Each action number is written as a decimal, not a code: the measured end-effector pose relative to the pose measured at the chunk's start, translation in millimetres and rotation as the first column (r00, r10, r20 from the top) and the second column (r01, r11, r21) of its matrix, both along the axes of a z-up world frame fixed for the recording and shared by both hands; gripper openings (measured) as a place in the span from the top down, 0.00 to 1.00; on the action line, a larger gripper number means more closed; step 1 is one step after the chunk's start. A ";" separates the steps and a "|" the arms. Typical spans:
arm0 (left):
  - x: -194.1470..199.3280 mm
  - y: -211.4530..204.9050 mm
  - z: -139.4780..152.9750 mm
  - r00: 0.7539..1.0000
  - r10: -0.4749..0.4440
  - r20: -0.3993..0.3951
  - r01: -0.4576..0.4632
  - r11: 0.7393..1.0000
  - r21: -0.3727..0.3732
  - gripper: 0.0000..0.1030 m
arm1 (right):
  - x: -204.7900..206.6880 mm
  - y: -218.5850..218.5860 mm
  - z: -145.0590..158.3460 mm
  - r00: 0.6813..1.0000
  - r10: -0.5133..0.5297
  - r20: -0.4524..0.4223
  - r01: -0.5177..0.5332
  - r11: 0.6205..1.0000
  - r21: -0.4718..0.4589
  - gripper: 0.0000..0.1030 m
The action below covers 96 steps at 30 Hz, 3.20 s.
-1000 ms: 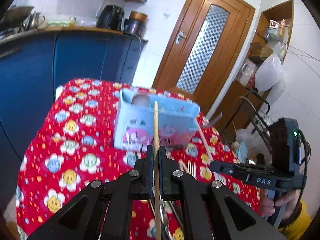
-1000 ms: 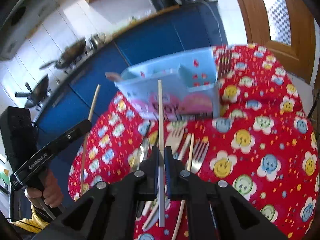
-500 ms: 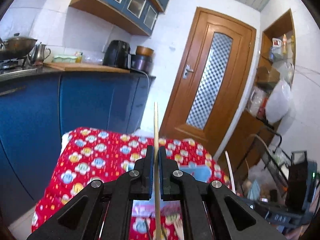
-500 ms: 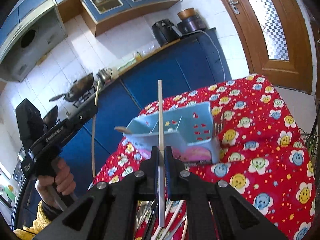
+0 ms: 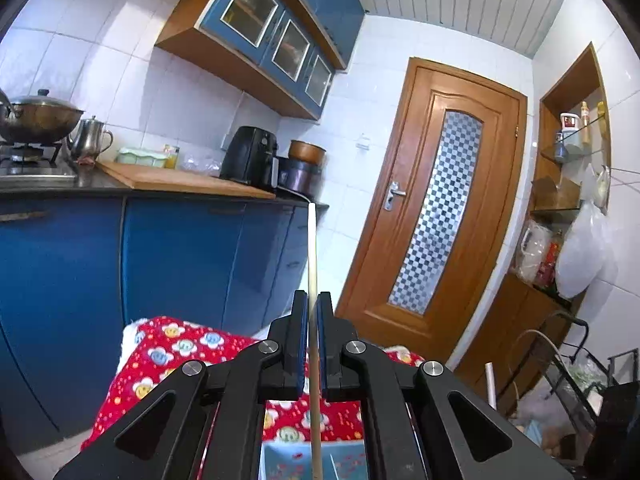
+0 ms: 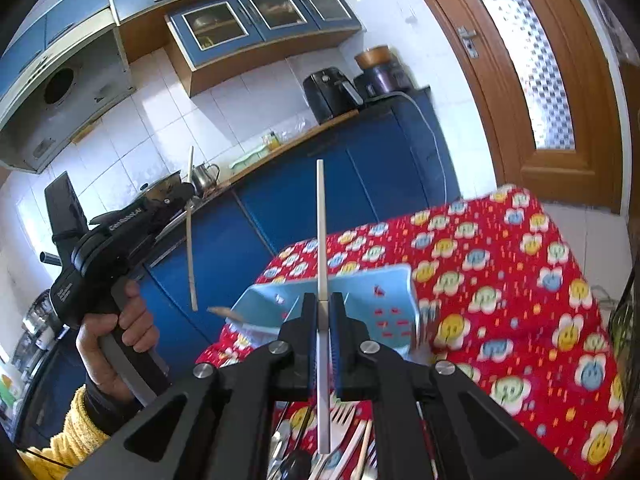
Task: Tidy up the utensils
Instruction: 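Lift the chopstick in the left tool over the box while the right tool lifts its chopstick, then lower the left tool's chopstick into the box and open while the right tool releases its chopstick, then move both tools back down toward the remaining utensils on the tablecloth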
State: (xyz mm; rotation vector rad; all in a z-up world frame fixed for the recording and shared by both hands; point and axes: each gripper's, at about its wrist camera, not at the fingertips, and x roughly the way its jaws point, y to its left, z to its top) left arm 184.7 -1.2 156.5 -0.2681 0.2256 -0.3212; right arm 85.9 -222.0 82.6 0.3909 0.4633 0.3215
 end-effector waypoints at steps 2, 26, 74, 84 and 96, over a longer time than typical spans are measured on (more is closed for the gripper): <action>5.7 -0.6 -2.6 1.000 0.013 0.011 -0.013 1.000 -0.003 0.96 | 5.7 1.1 2.9 0.999 -0.012 0.034 0.012 1.000 -0.015 0.93; 20.1 -10.6 -65.6 0.996 0.088 0.026 -0.090 0.995 0.046 0.96 | 60.5 26.6 -21.4 0.964 -0.130 0.232 0.181 0.960 -0.214 0.92; -71.5 -0.6 -35.4 0.990 -0.119 -0.078 0.125 0.989 0.079 0.77 | -39.0 20.6 16.4 0.981 -0.111 0.158 0.134 0.981 -0.142 0.64; -104.2 1.8 -44.5 0.983 -0.124 -0.136 0.142 0.981 0.133 0.77 | -66.9 18.9 2.0 0.990 -0.137 0.043 0.142 0.981 -0.132 0.63; -130.8 2.5 -65.6 0.961 -0.123 -0.248 0.164 0.975 0.149 0.77 | -85.8 18.5 -31.9 0.988 -0.118 -0.104 0.102 0.983 -0.151 0.63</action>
